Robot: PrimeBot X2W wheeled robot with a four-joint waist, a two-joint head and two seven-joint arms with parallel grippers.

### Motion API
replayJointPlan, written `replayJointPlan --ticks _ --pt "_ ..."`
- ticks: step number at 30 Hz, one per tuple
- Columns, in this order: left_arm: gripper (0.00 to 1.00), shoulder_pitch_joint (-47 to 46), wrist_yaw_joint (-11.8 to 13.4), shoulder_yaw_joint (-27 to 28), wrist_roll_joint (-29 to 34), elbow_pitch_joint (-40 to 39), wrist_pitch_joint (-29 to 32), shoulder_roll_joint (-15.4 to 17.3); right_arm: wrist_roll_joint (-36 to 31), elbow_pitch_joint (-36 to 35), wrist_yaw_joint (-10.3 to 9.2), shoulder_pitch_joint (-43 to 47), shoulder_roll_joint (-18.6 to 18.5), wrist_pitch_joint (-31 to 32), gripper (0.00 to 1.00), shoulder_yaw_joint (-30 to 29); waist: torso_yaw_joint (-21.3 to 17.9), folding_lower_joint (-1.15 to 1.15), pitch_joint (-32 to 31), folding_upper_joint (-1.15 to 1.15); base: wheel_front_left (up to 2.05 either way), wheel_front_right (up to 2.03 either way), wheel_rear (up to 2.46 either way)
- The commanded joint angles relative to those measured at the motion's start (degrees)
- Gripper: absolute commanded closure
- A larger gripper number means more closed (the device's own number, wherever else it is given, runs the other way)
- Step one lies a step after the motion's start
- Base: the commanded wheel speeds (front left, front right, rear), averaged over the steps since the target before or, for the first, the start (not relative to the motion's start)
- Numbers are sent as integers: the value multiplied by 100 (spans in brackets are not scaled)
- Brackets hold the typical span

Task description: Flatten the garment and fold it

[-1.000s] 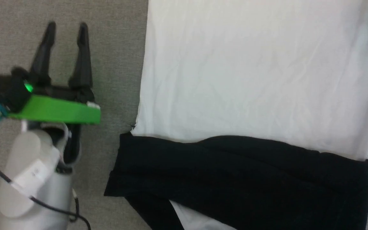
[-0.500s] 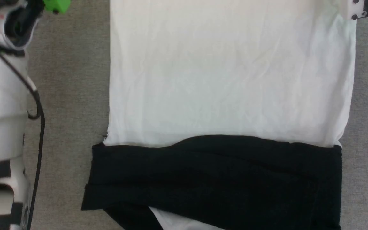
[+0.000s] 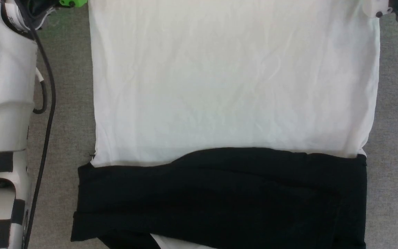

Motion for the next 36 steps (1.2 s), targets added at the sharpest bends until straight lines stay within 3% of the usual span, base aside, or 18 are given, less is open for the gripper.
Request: replayJointPlan --ticks 1,4,5,6,13,18,30,36 --pt "0 -19 -22 -67 14 99 29 -32 40 -20 -8 -108 -33 -34 100 16 -14 0 67 0 0 0 0" --pt "0 52 -95 -98 -104 182 109 -61 69 -7 -8 -127 -40 -51 100 26 -17 0 116 0 0 0 0" --pt "57 70 -134 -93 -179 181 112 -83 79 5 -8 -136 -42 -57 100 28 -17 0 133 0 0 0 0" --pt "100 81 -180 -131 -211 171 128 -82 85 16 -8 -143 -46 -64 100 29 -16 0 143 0 0 0 0" --pt "100 53 -346 -251 -490 55 -67 -59 107 149 -8 -194 -104 -143 100 13 -1 0 149 0 0 0 0" --pt "100 -47 -371 -269 -434 2 -607 31 118 196 -8 -266 -128 -313 100 -30 -3 0 90 0 0 0 0" --pt "100 -768 44 -6 152 184 -2255 191 -117 258 -8 -755 34 -1407 100 -307 -2 0 -171 0 0 0 0" --pt "100 -909 -89 27 137 416 -2927 154 -172 374 -8 -943 234 -1908 100 -434 42 0 -421 0 0 0 0"
